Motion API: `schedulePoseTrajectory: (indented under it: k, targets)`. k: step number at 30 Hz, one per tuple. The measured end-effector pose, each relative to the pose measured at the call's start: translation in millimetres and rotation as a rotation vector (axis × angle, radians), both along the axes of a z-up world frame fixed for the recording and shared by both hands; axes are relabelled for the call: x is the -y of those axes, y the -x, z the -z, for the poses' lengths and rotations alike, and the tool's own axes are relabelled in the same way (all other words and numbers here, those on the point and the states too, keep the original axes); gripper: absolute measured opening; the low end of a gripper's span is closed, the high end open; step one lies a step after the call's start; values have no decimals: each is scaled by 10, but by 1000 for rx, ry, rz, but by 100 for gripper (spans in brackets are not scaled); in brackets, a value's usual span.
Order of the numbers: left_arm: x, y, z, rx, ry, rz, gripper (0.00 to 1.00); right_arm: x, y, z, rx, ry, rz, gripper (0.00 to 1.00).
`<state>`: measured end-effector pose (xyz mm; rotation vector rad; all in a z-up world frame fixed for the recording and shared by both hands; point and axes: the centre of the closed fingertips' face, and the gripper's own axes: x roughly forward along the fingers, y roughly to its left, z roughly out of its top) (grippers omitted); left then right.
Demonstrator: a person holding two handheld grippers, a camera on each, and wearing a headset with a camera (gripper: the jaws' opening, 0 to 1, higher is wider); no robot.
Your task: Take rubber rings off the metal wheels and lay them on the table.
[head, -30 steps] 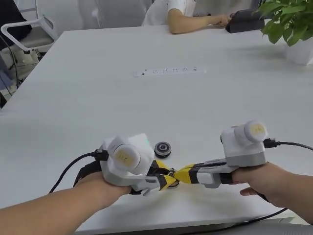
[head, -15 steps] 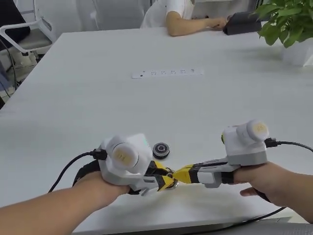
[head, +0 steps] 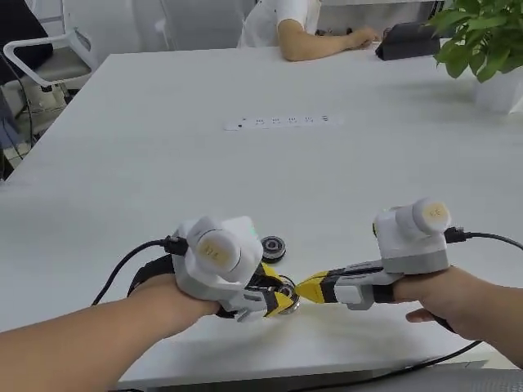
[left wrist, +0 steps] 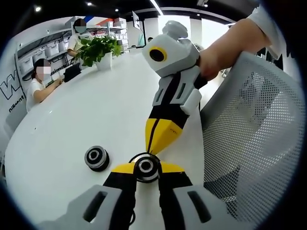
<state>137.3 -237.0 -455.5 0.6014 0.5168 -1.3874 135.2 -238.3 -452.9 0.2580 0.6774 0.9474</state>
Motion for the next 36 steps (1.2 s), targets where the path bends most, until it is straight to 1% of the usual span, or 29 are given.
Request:
schedulePoseTrajectory:
  k: [4,7,14,19,23,26,27,29,34,36]
  targets:
    - [-19,2,-122,-8,26,-1,14,26,-15,-41,7,-6,12,0]
    - [-54,10,-186,-19,40,-6,17,37,-25,-69,12,-10,21,0]
    - [-188,51,-305,-25,61,0,24,-30,19,-178,21,-25,22,0]
    - [-276,33,-444,-34,99,-20,31,-74,32,-230,24,-30,11,0]
    - [-381,-3,-537,-33,119,-39,35,-106,-1,-260,24,-34,-2,0]
    - [-466,-35,-593,-39,136,-60,39,-153,-31,-297,27,-35,-13,0]
    - [-499,-40,-620,-44,146,-67,40,-161,-35,-302,27,-36,-14,0]
    - [-561,-54,-654,-42,154,-79,43,-154,-81,-291,31,-39,-19,0]
    - [-711,-78,-729,-34,176,-111,49,-261,-160,-321,37,-43,-36,0]
    - [-767,-80,-731,-40,182,-125,52,-326,-169,-323,36,-45,-47,0]
